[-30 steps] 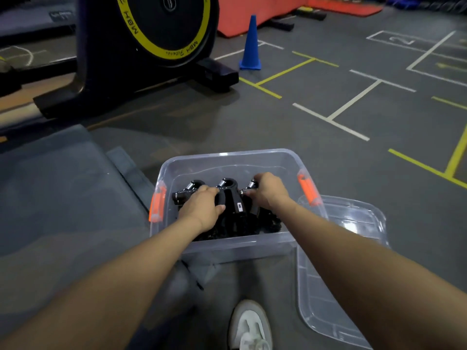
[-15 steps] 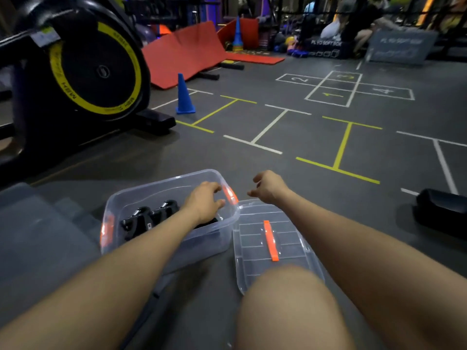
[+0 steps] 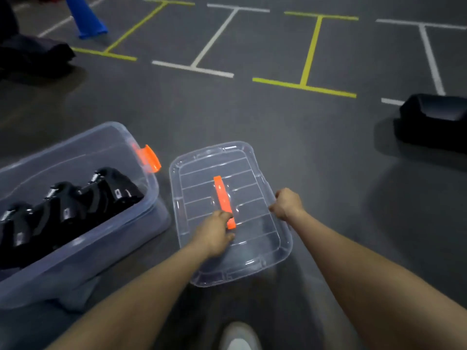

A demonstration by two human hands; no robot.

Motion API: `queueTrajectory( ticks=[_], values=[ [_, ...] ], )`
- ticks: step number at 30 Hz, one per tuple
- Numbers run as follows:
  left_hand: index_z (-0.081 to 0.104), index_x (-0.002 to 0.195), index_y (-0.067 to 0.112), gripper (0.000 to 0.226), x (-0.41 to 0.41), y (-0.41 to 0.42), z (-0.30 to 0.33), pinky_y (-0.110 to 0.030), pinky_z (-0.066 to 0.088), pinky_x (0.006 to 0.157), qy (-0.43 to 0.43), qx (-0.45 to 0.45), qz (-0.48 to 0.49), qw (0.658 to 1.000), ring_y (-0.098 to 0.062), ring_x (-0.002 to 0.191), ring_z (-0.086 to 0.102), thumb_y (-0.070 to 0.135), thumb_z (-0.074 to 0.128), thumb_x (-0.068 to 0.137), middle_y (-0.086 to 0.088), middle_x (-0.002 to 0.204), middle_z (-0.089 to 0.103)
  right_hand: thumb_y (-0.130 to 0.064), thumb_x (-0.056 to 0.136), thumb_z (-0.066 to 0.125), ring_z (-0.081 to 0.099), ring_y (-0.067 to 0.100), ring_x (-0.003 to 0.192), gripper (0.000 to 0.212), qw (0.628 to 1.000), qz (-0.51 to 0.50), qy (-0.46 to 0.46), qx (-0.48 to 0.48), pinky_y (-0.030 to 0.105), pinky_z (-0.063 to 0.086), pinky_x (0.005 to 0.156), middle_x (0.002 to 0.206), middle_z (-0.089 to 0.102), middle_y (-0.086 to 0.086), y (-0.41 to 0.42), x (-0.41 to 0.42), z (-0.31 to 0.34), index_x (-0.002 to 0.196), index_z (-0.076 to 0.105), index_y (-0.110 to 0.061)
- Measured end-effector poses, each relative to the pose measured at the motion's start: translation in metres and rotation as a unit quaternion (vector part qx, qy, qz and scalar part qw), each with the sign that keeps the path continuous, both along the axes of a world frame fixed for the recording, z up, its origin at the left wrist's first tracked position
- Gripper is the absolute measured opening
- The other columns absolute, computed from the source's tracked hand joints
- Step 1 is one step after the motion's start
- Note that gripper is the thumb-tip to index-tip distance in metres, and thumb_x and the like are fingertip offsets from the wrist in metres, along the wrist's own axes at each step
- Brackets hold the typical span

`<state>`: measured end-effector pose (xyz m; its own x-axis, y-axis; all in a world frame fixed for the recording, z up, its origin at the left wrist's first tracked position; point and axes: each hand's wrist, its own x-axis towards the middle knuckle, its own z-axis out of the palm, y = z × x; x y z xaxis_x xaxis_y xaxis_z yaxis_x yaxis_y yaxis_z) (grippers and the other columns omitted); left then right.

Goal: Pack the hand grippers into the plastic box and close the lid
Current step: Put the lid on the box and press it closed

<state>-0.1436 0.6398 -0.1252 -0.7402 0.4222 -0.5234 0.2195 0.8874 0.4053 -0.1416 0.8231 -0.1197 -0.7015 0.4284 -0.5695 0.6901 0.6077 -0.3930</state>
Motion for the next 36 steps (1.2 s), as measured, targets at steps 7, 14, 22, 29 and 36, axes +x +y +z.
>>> queueTrajectory(
  ticks=[7,14,22,29,36],
  values=[
    [0.041,0.136,0.010,0.054,0.004,0.012,-0.060,-0.035,0.033,0.111,-0.022,-0.032,-0.028,0.999,-0.028,0.132,0.042,0.020,0.061,0.087,-0.008,0.148,0.034,-0.005,0.075,0.067,0.062,0.032,0.112,0.035,0.996,-0.059,-0.067,0.020,0.037,0.052,0.090,0.121,0.062,0.016,0.022,0.021,-0.069,0.110,0.067,-0.004],
    [0.045,0.133,0.013,0.050,0.008,0.016,-0.063,-0.038,0.037,0.108,0.008,-0.035,-0.024,0.999,-0.028,0.130,0.044,0.028,0.060,0.088,-0.002,0.150,0.029,-0.004,0.091,0.042,0.060,0.037,0.114,0.030,0.997,-0.035,-0.050,0.056,0.037,0.048,0.090,0.124,0.061,0.018,0.019,0.026,-0.075,0.114,0.061,-0.003],
    [0.046,0.134,0.020,0.066,0.021,0.036,0.004,-0.034,0.035,0.110,0.013,0.037,-0.063,0.997,-0.023,0.129,0.042,0.054,0.060,0.080,-0.005,0.136,0.043,-0.002,0.090,0.043,0.058,0.038,0.114,0.027,0.995,0.033,-0.007,0.097,0.035,0.047,0.089,0.124,0.059,0.021,0.028,0.024,0.009,0.113,0.058,0.002],
    [0.033,0.141,0.028,0.091,0.029,0.033,0.101,-0.038,0.040,0.107,0.069,0.052,-0.088,0.992,-0.019,0.132,0.042,0.055,0.075,0.064,0.006,0.146,0.038,-0.012,0.091,0.052,0.063,0.034,0.086,0.031,0.996,0.007,0.088,0.032,0.032,0.048,0.066,0.096,0.060,0.021,0.022,0.023,0.124,0.063,0.040,-0.005],
    [0.056,0.118,0.014,0.032,0.037,-0.008,0.186,-0.036,0.047,0.093,0.226,0.161,0.063,0.959,-0.029,0.113,0.060,0.022,0.058,0.087,-0.008,0.123,0.063,-0.021,0.090,0.052,0.061,0.031,0.063,0.034,0.958,-0.082,0.269,-0.060,0.042,0.056,0.081,0.074,0.061,0.021,-0.023,0.026,0.218,0.060,0.048,-0.004]
  ],
)
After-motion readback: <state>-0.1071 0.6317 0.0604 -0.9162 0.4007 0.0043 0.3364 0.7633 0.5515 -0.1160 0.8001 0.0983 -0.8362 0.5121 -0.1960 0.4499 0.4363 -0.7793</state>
